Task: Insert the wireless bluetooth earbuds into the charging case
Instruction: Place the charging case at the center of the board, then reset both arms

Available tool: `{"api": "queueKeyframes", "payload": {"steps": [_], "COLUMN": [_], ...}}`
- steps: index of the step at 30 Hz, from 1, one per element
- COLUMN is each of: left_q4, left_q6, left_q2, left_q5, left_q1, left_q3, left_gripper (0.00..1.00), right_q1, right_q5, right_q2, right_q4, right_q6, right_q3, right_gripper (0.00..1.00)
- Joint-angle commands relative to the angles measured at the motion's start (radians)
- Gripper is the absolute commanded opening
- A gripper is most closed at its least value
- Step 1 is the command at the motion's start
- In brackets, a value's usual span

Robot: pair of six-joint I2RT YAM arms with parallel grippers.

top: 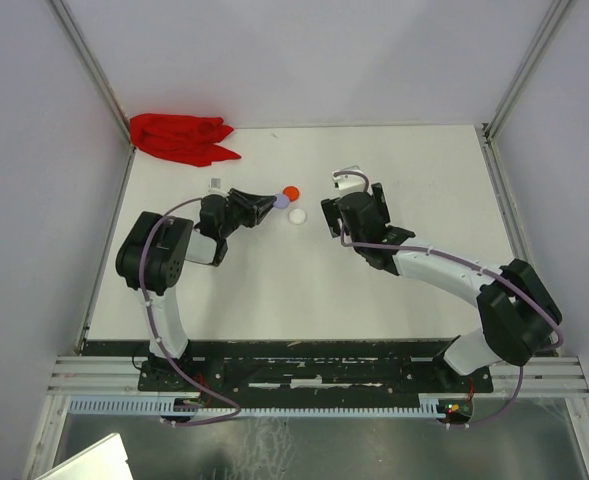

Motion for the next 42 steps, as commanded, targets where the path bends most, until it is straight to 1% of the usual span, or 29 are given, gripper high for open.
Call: {"api": "queueKeyframes", "payload": {"steps": [1,11,14,15,17,19,27,33,35,38,41,42], "left_q4": [-0.137,-0.218,-0.232,-0.237,-0.247,-0.258,-0.29,-0.347,-0.381,-0.462,-0.529,-0.526], "left_q6": [0.192,0.28,0.299,0.304,0.317,0.326,0.347,0.366,0.384,0.418,0.417,0.408], "left_q2": [-0.044,-0.037,-0.032,-0.032,-0.029,-0.025,-0.018,-0.069,-0.109,-0.184,-0.268,-0.301], "left_q5": [-0.053,-0.118,-0.127,-0.13,-0.139,-0.142,-0.146,-0.16,-0.18,-0.231,-0.254,-0.259], "left_q1": [0.013,0.018,0.019,0.019,0.02,0.02,0.024,0.05,0.07,0.113,0.203,0.235], "left_q3": [0.049,0.079,0.084,0.085,0.091,0.095,0.104,0.093,0.083,0.073,0.047,0.012], "left_gripper": [0.03,0.03,0.04,0.07,0.17,0.24,0.41,0.55,0.61,0.65,0.67,0.67], "right_q1": [-0.013,-0.053,-0.061,-0.063,-0.068,-0.075,-0.096,-0.115,-0.131,-0.164,-0.223,-0.241], "right_q5": [-0.013,-0.04,-0.053,-0.055,-0.067,-0.081,-0.117,-0.121,-0.135,-0.147,-0.116,-0.114], "right_q2": [-0.063,-0.134,-0.146,-0.15,-0.156,-0.163,-0.184,-0.202,-0.208,-0.203,-0.184,-0.171], "right_q4": [0.016,-0.002,-0.01,-0.015,-0.019,-0.026,-0.056,-0.091,-0.116,-0.189,-0.301,-0.343], "right_q6": [0.02,0.064,0.071,0.072,0.079,0.087,0.109,0.145,0.169,0.217,0.315,0.347], "right_q3": [0.021,-0.021,-0.029,-0.03,-0.034,-0.038,-0.039,-0.028,-0.016,0.014,0.065,0.09], "right_gripper": [1.0,1.0,1.0,1.0,1.0,1.0,1.0,1.0,1.0,1.0,1.0,1.0]}}
